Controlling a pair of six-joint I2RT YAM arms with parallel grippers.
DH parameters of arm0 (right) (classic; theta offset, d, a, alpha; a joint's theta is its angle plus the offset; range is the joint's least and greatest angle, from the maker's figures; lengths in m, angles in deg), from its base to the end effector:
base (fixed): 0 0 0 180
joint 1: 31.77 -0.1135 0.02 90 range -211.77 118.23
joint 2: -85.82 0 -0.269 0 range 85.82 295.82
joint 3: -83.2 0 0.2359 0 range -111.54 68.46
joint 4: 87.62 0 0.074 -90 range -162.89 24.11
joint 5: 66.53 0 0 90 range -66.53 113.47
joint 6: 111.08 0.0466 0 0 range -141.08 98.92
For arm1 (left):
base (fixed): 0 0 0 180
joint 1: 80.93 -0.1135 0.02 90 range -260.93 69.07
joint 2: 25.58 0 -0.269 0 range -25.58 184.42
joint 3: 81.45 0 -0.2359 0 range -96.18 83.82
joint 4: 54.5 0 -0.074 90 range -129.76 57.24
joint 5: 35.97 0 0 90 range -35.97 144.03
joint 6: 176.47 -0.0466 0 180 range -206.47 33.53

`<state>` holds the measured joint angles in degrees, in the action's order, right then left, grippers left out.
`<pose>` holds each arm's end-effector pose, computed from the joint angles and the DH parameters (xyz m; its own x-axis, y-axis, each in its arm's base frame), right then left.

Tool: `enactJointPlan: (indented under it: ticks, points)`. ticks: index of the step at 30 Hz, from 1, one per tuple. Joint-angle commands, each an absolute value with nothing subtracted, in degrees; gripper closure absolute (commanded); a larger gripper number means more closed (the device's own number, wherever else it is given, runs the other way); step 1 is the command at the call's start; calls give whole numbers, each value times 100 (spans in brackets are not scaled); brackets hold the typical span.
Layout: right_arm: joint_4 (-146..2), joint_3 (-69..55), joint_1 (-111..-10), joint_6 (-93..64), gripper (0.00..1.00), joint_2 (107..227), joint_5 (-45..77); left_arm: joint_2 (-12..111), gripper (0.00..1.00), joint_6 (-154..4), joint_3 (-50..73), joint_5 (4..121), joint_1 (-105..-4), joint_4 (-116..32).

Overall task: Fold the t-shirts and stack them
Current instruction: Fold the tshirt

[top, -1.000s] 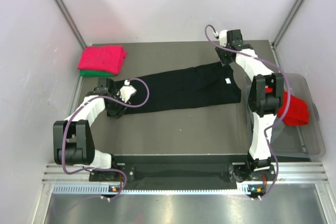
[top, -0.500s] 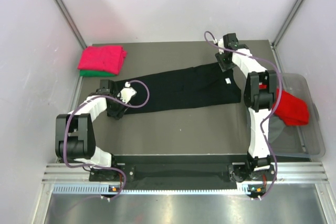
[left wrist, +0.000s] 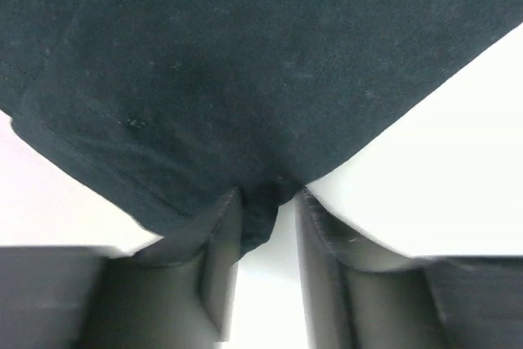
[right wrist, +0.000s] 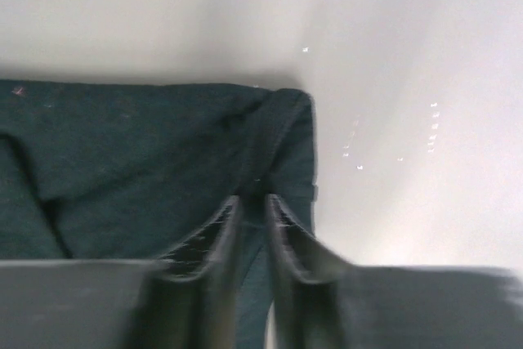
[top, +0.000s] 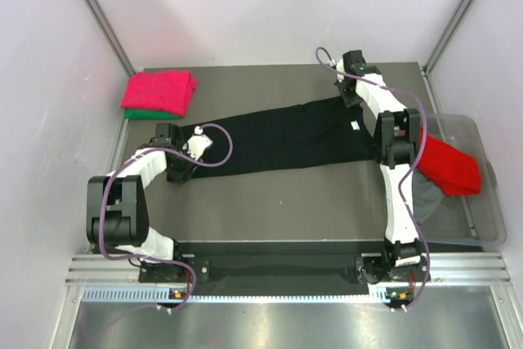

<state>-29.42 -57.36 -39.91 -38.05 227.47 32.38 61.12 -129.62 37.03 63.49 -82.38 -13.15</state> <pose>0.5238 0.0676 0.1727 -0.7961 -0.4051 -0.4496 -0.3073 0.9106 -0.2764 0.2659 -0.0009 0.1716 -0.6413 0.6586 -0.3937 0.6567 0.7365 0.1624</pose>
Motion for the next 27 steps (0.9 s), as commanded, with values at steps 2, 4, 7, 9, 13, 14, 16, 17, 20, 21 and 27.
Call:
enactJointPlan:
  ticks: [2,4,7,9,13,14,16,17,20,21,27]
  points:
    - [-2727,-5889,-3880,-3761,97,23102,3384,6152,70,-12971,3653,6405,-8260,-1314]
    - [-2736,-5916,-3871,-3761,100,23163,3358,6161,98,-12989,3627,6449,-8260,-1235]
    - [-2762,-5968,-3880,-3760,100,23163,3314,6100,100,-13041,3574,6580,-8260,-1077]
    - [-2815,-6021,-3880,-3778,100,23163,3323,6038,100,-13068,3513,6651,-8260,-945]
    - [-2955,-6258,-3897,-3892,100,23225,3332,5880,100,-13094,3276,6844,-8251,-357]
    - [-2999,-6320,-3915,-3936,100,23251,3340,5828,100,-13085,3249,6871,-8260,-147]
    - [-3034,-6443,-3950,-3989,100,23339,3332,5722,100,-13111,3223,6924,-8243,48]
    - [-3113,-6452,-3994,-4024,100,23356,3340,5626,100,-13129,3222,6932,-8225,162]
    - [-3262,-6443,-4125,-4225,100,23401,3341,5494,100,-13217,3257,7011,-8137,576]
    - [-3315,-6443,-4161,-4270,100,23409,3349,5467,100,-13235,3266,7055,-8120,794]
    - [-3886,-6496,-4547,-4779,100,23506,3770,5650,100,-13507,3407,7451,-7253,1814]
